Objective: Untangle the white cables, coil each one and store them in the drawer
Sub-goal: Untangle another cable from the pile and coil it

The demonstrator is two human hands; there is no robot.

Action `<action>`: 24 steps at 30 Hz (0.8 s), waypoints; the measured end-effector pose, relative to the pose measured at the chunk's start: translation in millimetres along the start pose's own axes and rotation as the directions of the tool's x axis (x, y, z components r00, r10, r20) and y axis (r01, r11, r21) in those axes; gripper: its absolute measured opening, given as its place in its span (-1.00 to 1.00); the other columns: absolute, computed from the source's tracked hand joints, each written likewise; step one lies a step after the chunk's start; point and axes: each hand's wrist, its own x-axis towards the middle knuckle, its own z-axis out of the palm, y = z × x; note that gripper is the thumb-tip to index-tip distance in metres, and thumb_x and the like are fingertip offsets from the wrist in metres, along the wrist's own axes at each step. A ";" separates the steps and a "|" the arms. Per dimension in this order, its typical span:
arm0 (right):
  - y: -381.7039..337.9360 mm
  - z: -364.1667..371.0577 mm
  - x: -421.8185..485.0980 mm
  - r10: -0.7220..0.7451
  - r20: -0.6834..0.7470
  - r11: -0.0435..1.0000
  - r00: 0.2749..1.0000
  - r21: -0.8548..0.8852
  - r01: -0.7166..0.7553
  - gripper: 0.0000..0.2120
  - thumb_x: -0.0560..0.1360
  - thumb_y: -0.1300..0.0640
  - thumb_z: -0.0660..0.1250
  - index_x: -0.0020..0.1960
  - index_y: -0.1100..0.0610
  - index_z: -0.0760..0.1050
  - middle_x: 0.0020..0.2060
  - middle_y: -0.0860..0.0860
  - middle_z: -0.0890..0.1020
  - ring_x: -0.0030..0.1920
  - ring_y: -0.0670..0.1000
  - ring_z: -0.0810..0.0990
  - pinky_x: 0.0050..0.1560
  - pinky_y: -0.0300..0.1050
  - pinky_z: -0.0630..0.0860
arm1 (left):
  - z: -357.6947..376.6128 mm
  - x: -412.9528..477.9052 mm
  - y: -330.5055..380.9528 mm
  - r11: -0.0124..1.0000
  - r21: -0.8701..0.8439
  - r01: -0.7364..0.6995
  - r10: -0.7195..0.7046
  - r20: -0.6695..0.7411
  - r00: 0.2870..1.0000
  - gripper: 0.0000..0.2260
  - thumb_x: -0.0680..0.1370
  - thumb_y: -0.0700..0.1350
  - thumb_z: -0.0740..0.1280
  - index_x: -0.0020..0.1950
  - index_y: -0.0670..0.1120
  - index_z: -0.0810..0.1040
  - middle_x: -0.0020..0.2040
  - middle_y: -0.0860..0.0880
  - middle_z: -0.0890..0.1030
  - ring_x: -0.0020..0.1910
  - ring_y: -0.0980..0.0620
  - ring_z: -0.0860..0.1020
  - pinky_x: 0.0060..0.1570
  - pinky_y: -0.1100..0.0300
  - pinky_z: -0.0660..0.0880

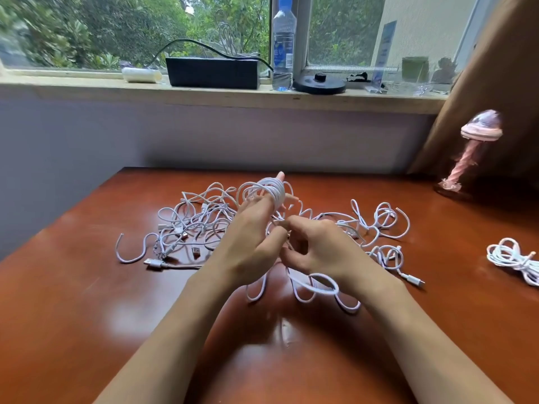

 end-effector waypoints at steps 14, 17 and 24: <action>2.6 -24.5 -1.3 0.127 0.092 0.990 0.988 0.053 -0.132 -0.93 0.47 0.13 0.50 -0.11 -0.03 0.66 -0.46 -0.15 0.50 -0.41 -0.12 0.41 -0.33 -0.26 0.35 | -3.3 0.8 -4.7 0.933 0.355 -0.057 0.073 -0.033 0.997 -0.90 0.45 -0.16 0.25 -0.05 -0.04 0.41 -0.10 0.05 0.45 -0.11 0.01 0.31 -0.06 0.21 0.22; 1.6 -31.8 -3.6 0.178 0.158 0.983 0.971 0.012 -0.182 -0.96 0.47 0.07 0.48 -0.13 -0.07 0.67 -0.40 -0.09 0.56 -0.38 -0.11 0.46 -0.28 -0.13 0.45 | -4.7 0.7 -11.8 0.919 0.393 -0.035 0.049 -0.027 0.998 -0.75 0.49 -0.11 0.26 0.12 -0.16 0.53 -0.06 -0.01 0.54 -0.06 0.01 0.33 0.05 0.18 0.30; 7.3 -44.7 -6.1 0.368 0.113 0.900 0.923 -0.293 -0.323 -0.93 0.52 -0.12 0.41 -0.14 -0.21 0.61 -0.35 -0.24 0.58 -0.26 -0.18 0.52 -0.12 -0.07 0.54 | 0.1 2.1 -12.0 0.910 0.412 -0.051 0.079 -0.051 0.996 -0.80 0.54 -0.09 0.31 0.08 -0.17 0.56 -0.07 -0.10 0.61 -0.07 -0.06 0.39 -0.01 0.18 0.28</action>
